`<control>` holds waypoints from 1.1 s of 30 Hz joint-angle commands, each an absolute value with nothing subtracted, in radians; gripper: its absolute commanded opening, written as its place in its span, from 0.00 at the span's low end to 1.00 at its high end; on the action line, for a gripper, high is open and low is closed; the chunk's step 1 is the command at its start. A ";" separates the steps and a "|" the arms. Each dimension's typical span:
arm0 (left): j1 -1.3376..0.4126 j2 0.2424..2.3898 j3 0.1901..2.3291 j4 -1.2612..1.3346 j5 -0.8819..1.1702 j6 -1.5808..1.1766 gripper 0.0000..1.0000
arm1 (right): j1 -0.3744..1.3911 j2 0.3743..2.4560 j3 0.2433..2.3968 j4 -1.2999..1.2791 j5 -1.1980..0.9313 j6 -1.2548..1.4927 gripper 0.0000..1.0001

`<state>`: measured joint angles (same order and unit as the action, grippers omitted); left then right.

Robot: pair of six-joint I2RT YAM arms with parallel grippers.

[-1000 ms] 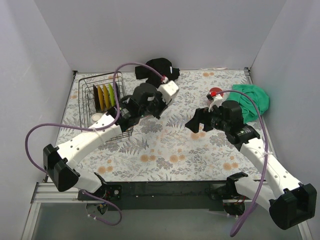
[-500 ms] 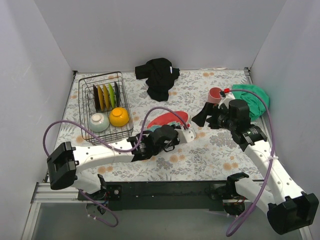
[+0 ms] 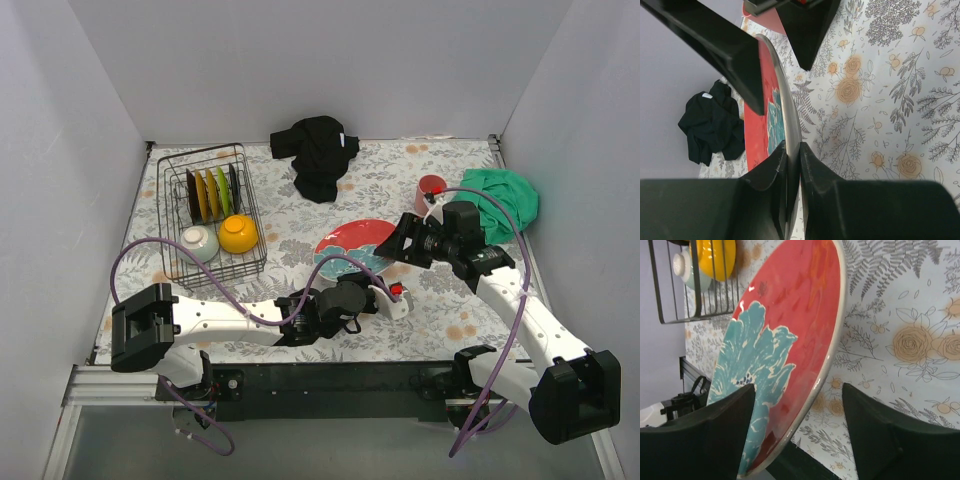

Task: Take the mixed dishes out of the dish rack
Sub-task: Place the plate at the center of the board.

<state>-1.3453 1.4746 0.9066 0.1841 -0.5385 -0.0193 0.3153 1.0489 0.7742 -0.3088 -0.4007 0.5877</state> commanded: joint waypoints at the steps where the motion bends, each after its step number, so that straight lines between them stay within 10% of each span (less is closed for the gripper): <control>1: -1.359 1.474 0.910 0.367 -0.630 0.074 0.00 | 0.313 1.052 0.724 -0.219 -0.466 0.638 0.67; 11: -1.361 1.477 0.884 0.353 -0.640 0.028 0.00 | 0.313 1.060 0.684 -0.166 -0.460 0.679 0.01; 22: -1.350 1.404 0.873 0.235 -0.626 -0.153 0.91 | 0.282 1.032 0.663 -0.068 -0.357 0.750 0.01; 33: -1.119 1.197 0.966 -0.035 -0.292 -0.518 0.98 | 0.241 1.097 0.592 0.144 -0.229 0.833 0.01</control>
